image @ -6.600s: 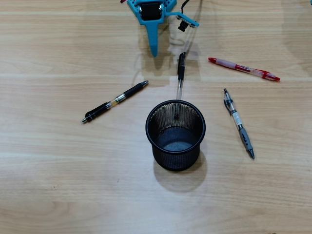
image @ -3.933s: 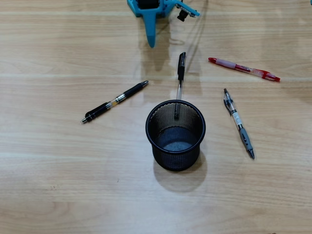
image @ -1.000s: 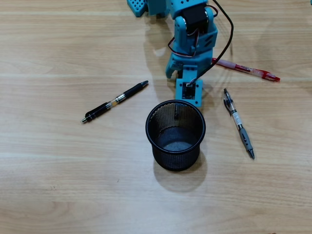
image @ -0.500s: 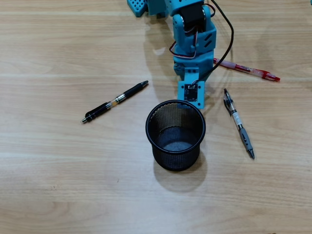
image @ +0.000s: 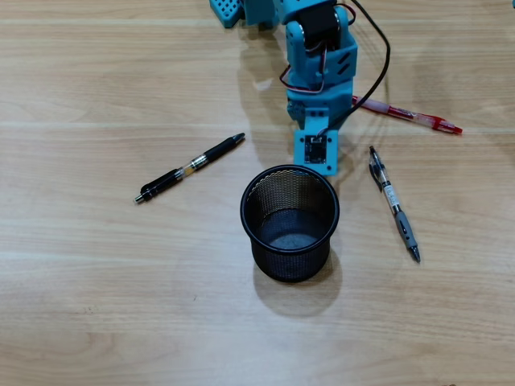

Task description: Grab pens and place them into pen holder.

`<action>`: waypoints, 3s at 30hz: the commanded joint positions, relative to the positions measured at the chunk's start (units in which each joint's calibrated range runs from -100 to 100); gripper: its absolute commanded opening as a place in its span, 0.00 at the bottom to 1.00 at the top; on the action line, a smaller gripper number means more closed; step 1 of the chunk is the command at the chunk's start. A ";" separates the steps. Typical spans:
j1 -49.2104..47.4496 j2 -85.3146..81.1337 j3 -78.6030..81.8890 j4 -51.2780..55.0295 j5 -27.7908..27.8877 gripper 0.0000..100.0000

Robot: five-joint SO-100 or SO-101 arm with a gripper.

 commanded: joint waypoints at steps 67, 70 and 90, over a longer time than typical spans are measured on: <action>18.68 -5.82 -8.16 -58.08 12.29 0.11; 18.50 -5.82 -8.16 -58.08 12.29 0.11; 13.38 -25.35 -7.44 -39.67 25.48 0.02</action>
